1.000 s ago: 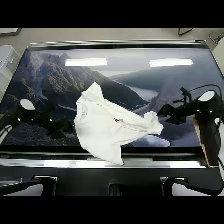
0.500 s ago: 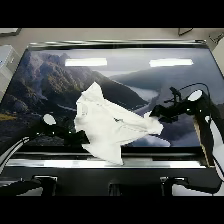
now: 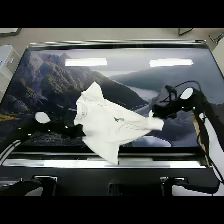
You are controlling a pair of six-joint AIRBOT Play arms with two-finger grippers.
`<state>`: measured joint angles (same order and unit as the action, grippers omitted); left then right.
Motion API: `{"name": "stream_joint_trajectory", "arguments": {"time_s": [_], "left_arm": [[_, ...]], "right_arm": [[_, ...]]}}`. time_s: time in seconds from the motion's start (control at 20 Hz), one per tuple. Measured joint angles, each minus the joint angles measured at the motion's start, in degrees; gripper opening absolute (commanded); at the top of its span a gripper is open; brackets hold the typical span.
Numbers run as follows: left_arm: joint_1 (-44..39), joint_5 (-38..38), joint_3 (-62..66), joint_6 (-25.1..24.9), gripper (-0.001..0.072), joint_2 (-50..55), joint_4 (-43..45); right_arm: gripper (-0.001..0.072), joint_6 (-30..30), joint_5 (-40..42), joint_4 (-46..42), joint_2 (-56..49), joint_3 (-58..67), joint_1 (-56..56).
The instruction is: Fold the clothes and pants, and hang the long-sleeved shirts on hangers.
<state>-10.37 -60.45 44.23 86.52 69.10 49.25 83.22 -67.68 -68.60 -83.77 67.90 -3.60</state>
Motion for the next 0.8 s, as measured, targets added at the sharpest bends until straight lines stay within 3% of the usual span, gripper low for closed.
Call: {"name": "stream_joint_trajectory", "arguments": {"time_s": [0.3, 0.5, 0.65, 0.8], "left_arm": [[13.55, 1.01, 25.55, -2.80, 0.0023, -15.67, 0.26], [17.27, 4.15, 41.64, -1.86, 0.0024, -22.34, -0.74], [17.11, 5.81, 46.58, -1.46, 0.0024, -25.20, -0.98], [16.90, 5.05, 45.81, -1.27, 0.0024, -26.01, -1.07]], "right_arm": [[0.0047, 7.06, 5.95, -12.26, 14.67, 18.45, 0.17], [0.0047, 13.64, 6.54, -15.89, 25.86, 23.74, 0.22], [0.0047, 15.98, 1.86, -16.81, 31.19, 24.92, 0.22], [0.0046, 16.90, -7.82, -17.14, 32.59, 24.02, 0.22]]}}
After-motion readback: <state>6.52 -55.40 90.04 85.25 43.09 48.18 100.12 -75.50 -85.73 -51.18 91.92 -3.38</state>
